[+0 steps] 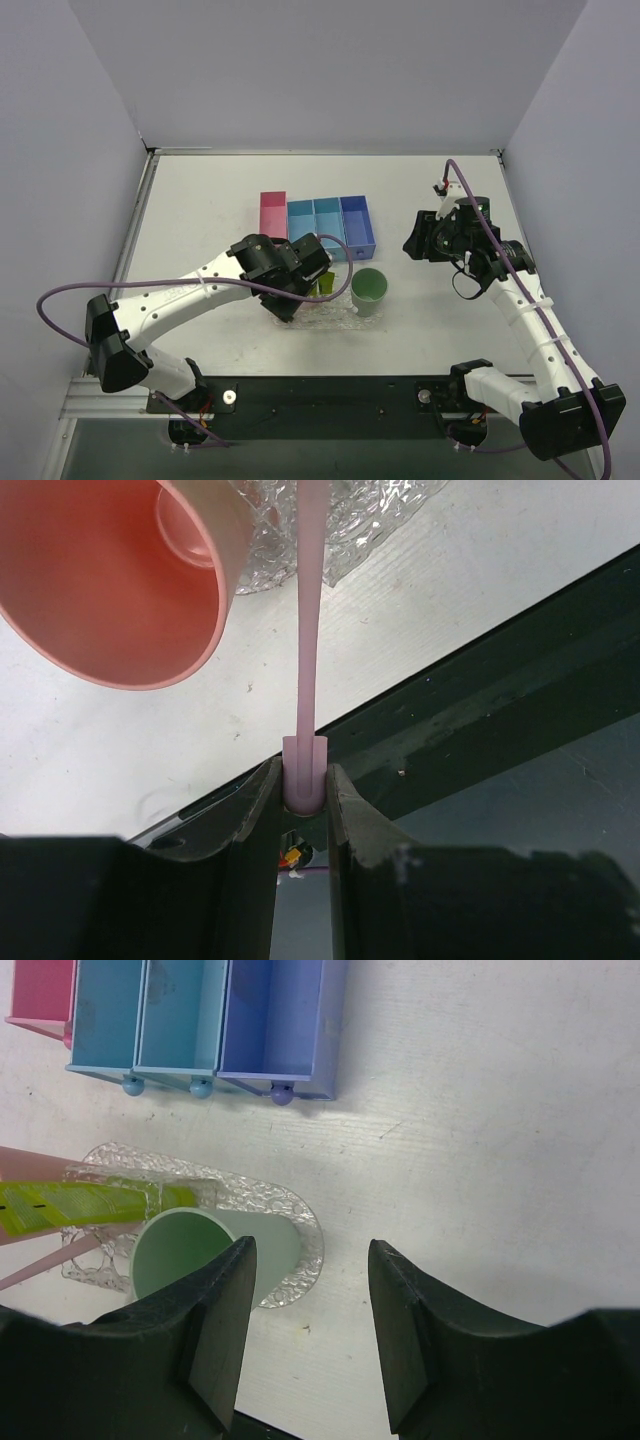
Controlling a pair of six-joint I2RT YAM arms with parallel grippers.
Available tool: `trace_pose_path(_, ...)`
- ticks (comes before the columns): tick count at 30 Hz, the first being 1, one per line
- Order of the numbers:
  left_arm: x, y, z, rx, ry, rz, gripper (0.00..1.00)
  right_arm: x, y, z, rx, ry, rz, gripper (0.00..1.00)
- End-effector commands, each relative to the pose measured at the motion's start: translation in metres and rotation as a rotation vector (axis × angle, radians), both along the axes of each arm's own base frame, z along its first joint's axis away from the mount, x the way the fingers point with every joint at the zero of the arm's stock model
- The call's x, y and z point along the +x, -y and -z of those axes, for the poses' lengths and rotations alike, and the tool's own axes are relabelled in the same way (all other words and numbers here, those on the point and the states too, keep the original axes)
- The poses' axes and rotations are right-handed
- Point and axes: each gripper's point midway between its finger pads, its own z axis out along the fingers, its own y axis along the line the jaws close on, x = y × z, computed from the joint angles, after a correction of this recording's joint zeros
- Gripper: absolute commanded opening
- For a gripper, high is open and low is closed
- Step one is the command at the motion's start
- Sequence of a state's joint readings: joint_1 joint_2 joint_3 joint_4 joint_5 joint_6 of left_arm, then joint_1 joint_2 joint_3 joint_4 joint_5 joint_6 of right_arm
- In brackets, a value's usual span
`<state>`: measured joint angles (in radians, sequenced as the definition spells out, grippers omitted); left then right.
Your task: Prepare toiletry sets of a toothbrush and toothpaste on the tray
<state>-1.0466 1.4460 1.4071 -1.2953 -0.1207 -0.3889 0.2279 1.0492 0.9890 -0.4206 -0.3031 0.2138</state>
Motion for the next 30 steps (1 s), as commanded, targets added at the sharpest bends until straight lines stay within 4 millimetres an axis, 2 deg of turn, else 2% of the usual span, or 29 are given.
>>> trace_pose_path(1, 0.0065, 0.0054, -0.0089, -0.010, 0.033, -0.007, 0.00, 0.0058, 0.0016, 0.0014, -0.004, 0.017, -0.001, 0.44)
trace_pose_path(10, 0.0075, 0.0085, -0.0042, -0.003, 0.028, -0.005, 0.01, 0.0072, 0.0012, 0.0041, 0.000, 0.008, -0.002, 0.44)
trace_pose_path(18, 0.0086, 0.0097, -0.0039, -0.007, 0.030, -0.007, 0.26, 0.0076, 0.0017, 0.0052, 0.002, 0.006, 0.000, 0.44)
trace_pose_path(24, 0.0085, 0.0107, -0.0032, -0.011, 0.029, 0.000, 0.38, 0.0075, 0.0015, 0.0051, 0.006, 0.004, 0.001, 0.44)
trace_pose_path(28, 0.0099, 0.0130, -0.0052, -0.030, 0.040, 0.000, 0.51, 0.0077, 0.0024, 0.0047, 0.007, 0.006, 0.004, 0.44)
trace_pose_path(30, 0.0099, 0.0135, -0.0048, -0.034, 0.041, 0.002, 0.52, 0.0077, 0.0025, 0.0047, 0.006, 0.006, 0.003, 0.44)
